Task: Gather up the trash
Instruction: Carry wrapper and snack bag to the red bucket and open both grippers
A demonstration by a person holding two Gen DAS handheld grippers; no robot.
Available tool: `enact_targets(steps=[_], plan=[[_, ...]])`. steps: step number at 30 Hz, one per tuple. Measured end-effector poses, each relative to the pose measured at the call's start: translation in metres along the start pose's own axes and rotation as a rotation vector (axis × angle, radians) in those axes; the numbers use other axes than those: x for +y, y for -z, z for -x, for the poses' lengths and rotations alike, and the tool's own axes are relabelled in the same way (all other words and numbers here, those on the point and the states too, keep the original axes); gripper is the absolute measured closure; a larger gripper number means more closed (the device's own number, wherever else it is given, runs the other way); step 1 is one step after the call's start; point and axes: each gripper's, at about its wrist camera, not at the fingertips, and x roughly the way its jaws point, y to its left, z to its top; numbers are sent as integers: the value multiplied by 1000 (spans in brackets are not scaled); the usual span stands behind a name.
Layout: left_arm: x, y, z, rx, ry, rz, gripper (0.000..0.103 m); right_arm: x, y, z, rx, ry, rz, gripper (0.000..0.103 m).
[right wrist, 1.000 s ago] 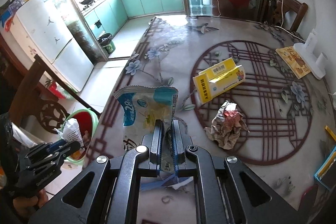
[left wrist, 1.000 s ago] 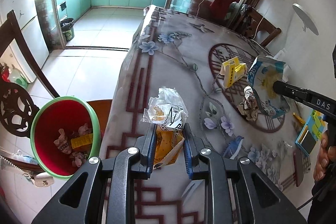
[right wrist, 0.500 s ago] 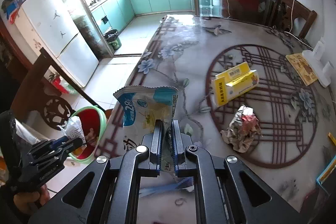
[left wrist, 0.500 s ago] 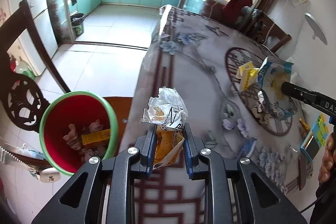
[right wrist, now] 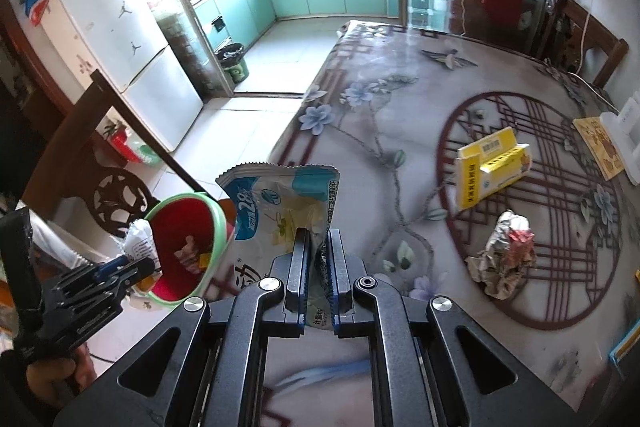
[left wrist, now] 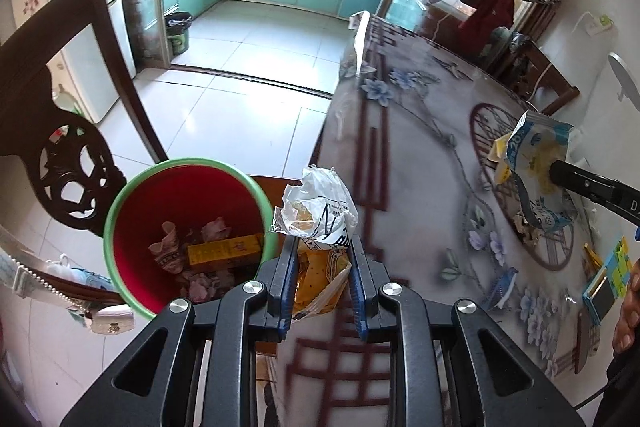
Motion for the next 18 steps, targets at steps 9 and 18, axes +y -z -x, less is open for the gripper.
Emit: enact_targets(steps=[9, 18], plan=[[40, -1, 1, -1, -35, 44, 83, 34, -5, -14, 12, -31, 29, 95], [85, -7, -2, -2, -85, 100, 83, 72, -11, -31, 29, -78, 66, 95]])
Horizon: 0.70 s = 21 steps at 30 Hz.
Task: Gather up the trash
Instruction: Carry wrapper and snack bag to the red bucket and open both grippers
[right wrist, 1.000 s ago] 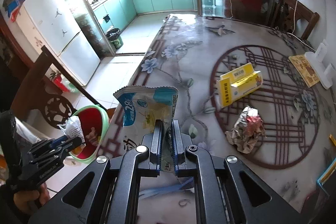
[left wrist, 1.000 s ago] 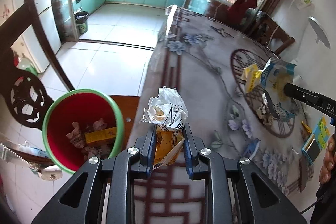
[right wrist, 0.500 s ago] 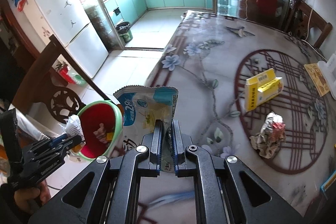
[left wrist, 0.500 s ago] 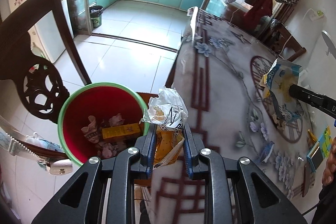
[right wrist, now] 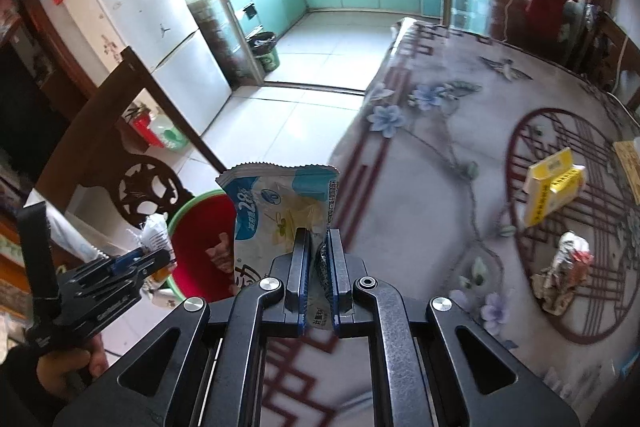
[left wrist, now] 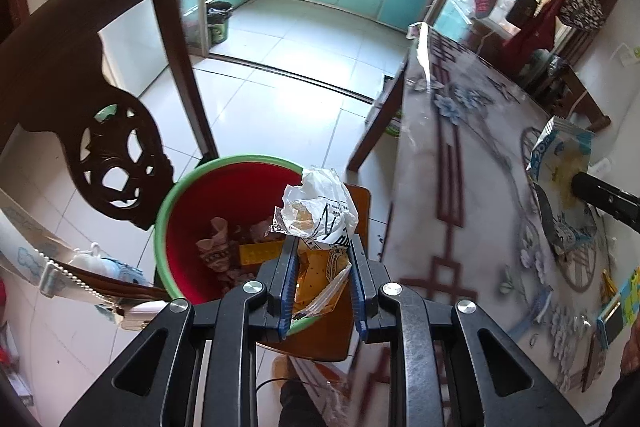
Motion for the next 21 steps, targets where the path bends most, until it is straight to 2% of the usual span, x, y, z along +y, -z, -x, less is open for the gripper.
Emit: enact_targets(steps=[10, 21], plan=[[35, -5, -11, 15, -37, 61, 83, 42, -10, -30, 45, -44, 72, 95], [61, -12, -28, 49, -64, 102, 83, 70, -9, -60, 116, -85, 132, 95]])
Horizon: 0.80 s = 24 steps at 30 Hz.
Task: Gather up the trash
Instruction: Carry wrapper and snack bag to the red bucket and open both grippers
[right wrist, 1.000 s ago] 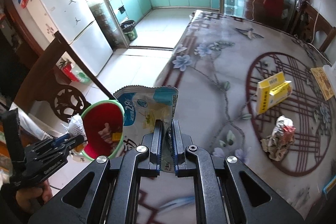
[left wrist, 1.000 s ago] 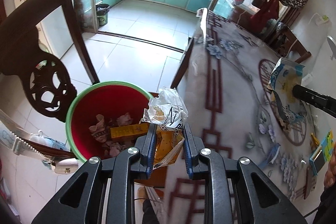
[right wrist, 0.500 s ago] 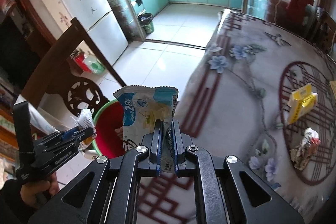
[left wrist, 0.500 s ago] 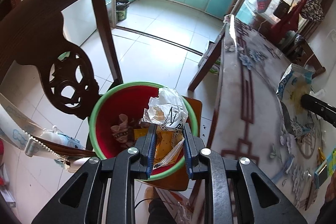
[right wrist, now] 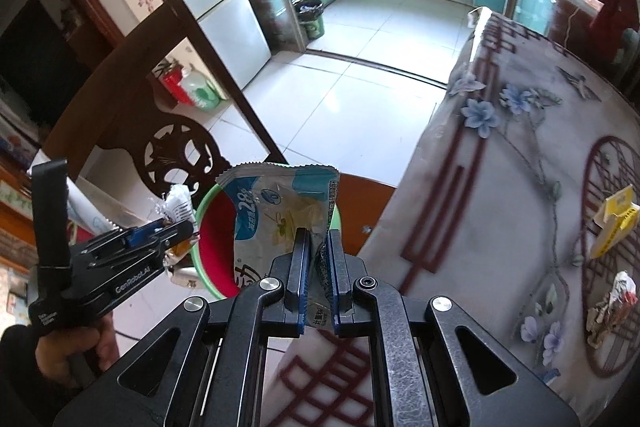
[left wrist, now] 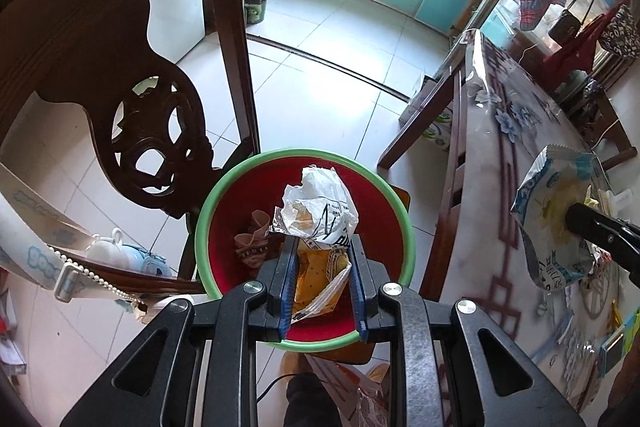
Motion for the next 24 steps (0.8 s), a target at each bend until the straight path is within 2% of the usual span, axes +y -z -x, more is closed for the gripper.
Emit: enact_targets(steps=[22, 24], plan=[[16, -14, -10, 8, -37, 10, 83, 25, -15, -28, 41, -41, 63, 94], [16, -14, -11, 6, -43, 14, 75, 26, -15, -30, 42, -48, 65, 94]])
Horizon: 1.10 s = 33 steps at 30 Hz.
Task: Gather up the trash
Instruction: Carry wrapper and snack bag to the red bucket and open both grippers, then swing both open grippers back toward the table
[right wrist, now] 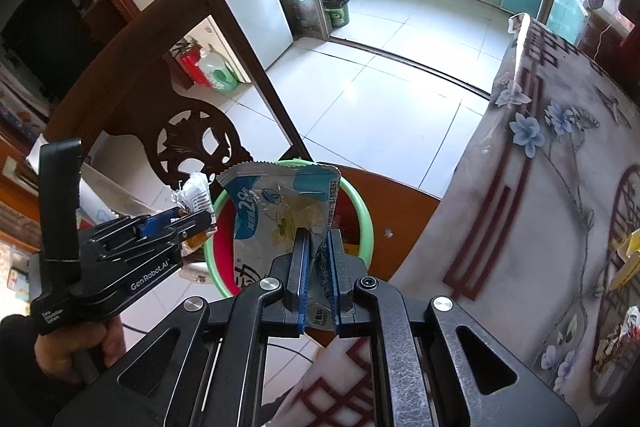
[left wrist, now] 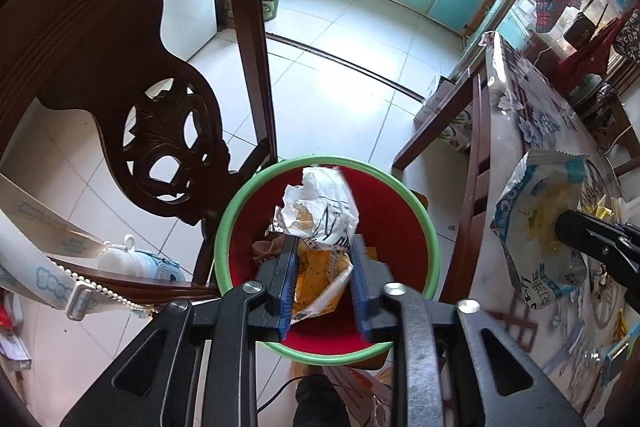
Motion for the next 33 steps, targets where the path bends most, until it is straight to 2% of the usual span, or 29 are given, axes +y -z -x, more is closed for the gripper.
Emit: enact_targets(steps=[3, 5, 6, 7, 8, 12, 15, 22, 27, 30, 33], plan=[[3, -1, -2, 1, -30, 15, 54, -1, 0, -3, 12, -14, -6, 91], [4, -1, 1, -11, -37, 22, 48, -2, 2, -3, 11, -11, -11, 81], [4, -1, 2, -12, -35, 22, 47, -2, 2, -2, 6, -8, -11, 69], [3, -1, 2, -12, -34, 22, 47, -2, 2, 1, -4, -4, -8, 61], [3, 0, 3, -13, -34, 23, 47, -2, 2, 3, -10, -1, -5, 60], [1, 1, 5, -16, -31, 25, 47, -3, 4, 8, -21, 4, -1, 59], [-6, 1, 9, -24, -22, 12, 47, -11, 10, 13, -25, 13, -14, 55], [-40, 0, 15, -33, 12, -59, 47, -43, 28, 35, -48, 69, -86, 53], [-85, 3, 16, -30, 54, -134, 47, -88, 58, 62, -63, 147, -190, 51], [-116, 9, 21, -36, 85, -171, 47, -127, 78, 87, -86, 224, -253, 34], [-146, 19, 27, -45, 104, -196, 47, -180, 97, 117, -110, 329, -315, 26]])
